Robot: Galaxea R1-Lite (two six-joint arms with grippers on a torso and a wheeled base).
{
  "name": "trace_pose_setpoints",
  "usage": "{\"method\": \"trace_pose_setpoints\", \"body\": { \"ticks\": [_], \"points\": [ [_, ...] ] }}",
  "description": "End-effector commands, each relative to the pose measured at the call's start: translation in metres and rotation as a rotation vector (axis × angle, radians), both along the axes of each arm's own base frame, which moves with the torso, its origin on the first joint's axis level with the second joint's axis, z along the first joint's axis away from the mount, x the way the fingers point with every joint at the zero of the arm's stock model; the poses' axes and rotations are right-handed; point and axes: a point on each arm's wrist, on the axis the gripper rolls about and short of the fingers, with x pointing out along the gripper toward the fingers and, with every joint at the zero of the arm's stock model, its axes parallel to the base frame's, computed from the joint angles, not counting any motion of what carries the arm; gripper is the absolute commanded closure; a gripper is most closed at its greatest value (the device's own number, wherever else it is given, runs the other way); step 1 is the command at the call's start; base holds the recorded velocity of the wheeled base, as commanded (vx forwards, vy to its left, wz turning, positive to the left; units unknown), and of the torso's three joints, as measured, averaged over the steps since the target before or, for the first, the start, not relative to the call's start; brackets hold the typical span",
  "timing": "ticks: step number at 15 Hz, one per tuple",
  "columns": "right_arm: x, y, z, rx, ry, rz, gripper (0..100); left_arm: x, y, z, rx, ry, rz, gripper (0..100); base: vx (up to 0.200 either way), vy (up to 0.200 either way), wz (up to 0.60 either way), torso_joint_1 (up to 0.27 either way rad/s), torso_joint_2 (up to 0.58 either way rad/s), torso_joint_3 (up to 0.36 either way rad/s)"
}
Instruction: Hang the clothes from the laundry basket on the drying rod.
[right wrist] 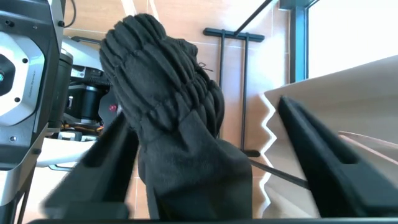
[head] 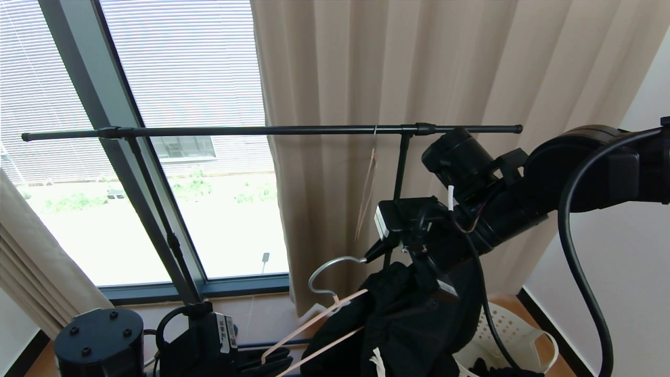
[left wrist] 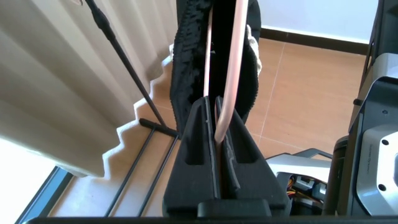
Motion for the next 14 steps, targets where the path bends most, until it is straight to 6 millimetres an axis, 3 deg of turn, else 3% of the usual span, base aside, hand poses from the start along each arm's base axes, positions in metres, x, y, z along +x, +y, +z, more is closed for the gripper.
{"method": "trace_pose_setpoints", "body": {
  "ticks": [1,9,10,14],
  "points": [
    [-0.0002,0.0002,-0.0001,0.000,0.001,0.001,100,0.0002,-0.0001,-0.0006,0.002,0.003,0.000,100,0.000,0.000,0.00,0.000,0.00,0.000],
    [-0.0030,-0.0017,0.0030,0.004,-0.005,0.004,100,0.0026,-0.0006,-0.0021,0.003,0.012,0.009,100,0.000,0.000,0.00,0.000,0.00,0.000],
    [-0.0030,-0.0023,0.0036,0.005,-0.005,0.000,100,0.0028,-0.0004,-0.0021,0.003,0.012,0.011,0,0.000,0.000,0.00,0.000,0.00,0.000],
    [-0.0048,-0.0049,0.0078,0.010,-0.014,-0.004,100,0.0055,0.0021,0.0016,-0.012,-0.011,0.028,0,0.000,0.000,0.00,0.000,0.00,0.000]
  ]
}}
